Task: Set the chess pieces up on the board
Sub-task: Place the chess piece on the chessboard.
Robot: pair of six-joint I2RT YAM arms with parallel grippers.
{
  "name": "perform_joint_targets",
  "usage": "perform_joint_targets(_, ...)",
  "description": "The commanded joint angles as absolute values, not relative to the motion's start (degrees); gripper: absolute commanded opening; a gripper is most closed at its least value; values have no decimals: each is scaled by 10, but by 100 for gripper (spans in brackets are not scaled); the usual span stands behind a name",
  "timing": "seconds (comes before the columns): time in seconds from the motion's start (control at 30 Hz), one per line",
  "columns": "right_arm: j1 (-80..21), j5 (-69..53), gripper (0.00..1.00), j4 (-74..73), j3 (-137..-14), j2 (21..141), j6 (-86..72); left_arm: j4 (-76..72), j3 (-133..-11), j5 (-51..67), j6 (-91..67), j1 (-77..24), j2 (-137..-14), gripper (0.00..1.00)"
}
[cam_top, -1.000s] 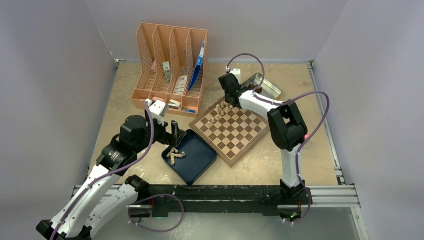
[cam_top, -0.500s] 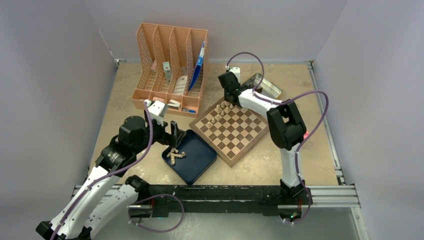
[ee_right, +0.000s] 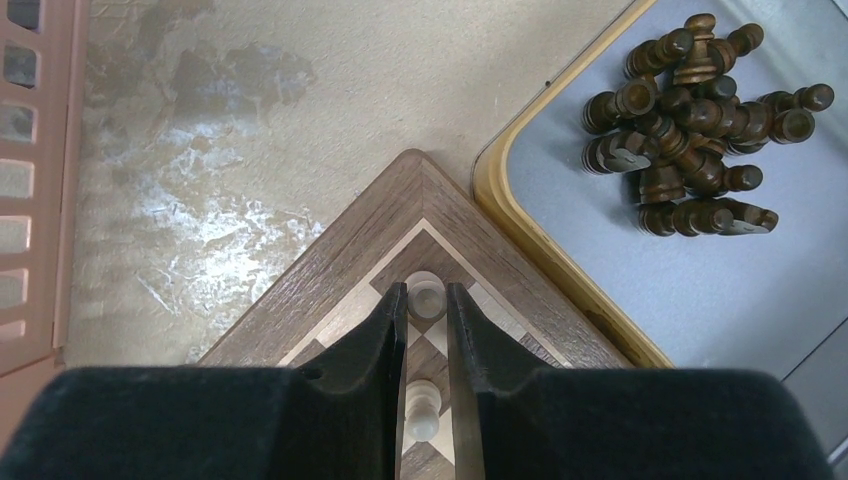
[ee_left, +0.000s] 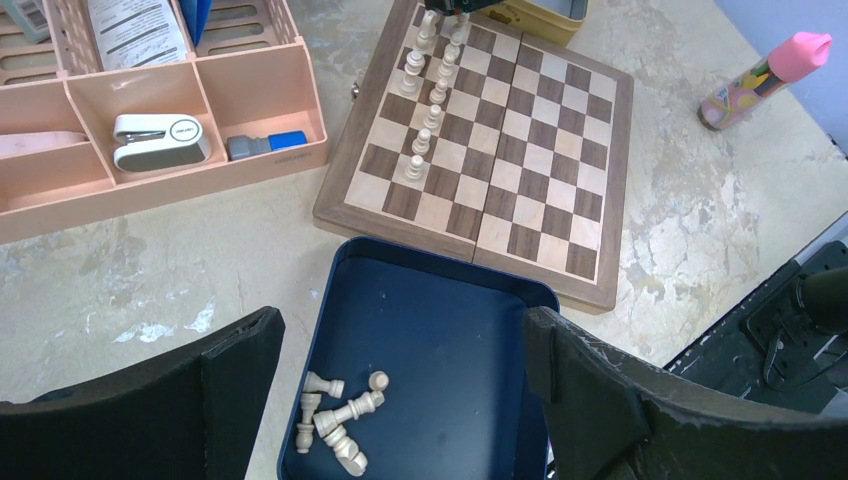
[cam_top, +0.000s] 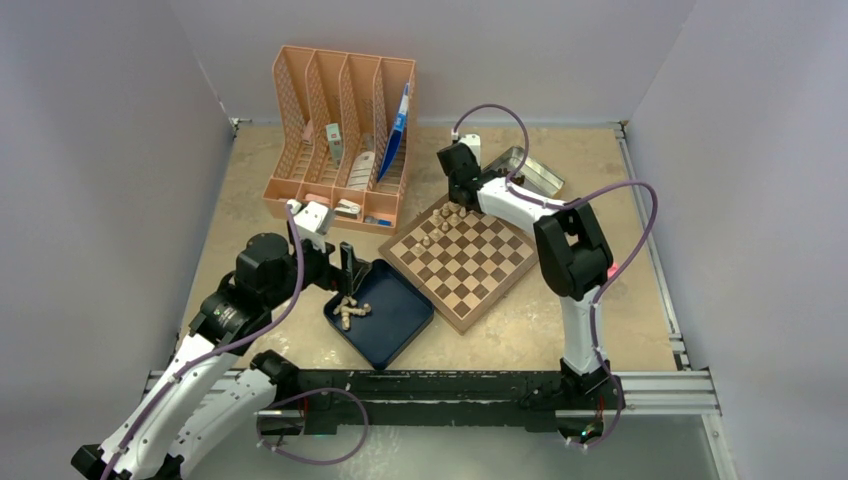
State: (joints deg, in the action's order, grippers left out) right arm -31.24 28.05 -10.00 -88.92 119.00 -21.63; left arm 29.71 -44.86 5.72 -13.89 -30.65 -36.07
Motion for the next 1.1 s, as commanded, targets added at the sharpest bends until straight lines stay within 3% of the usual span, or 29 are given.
perform_joint_targets(0.0, -309, 277, 21, -91, -904, 1194, -222, 284, -451, 55, -136, -306, -356, 89)
perform_joint_targets(1.07, -308, 296, 26, -111, -922, 1185, -224, 286, -450, 51, -140, -305, -352, 89)
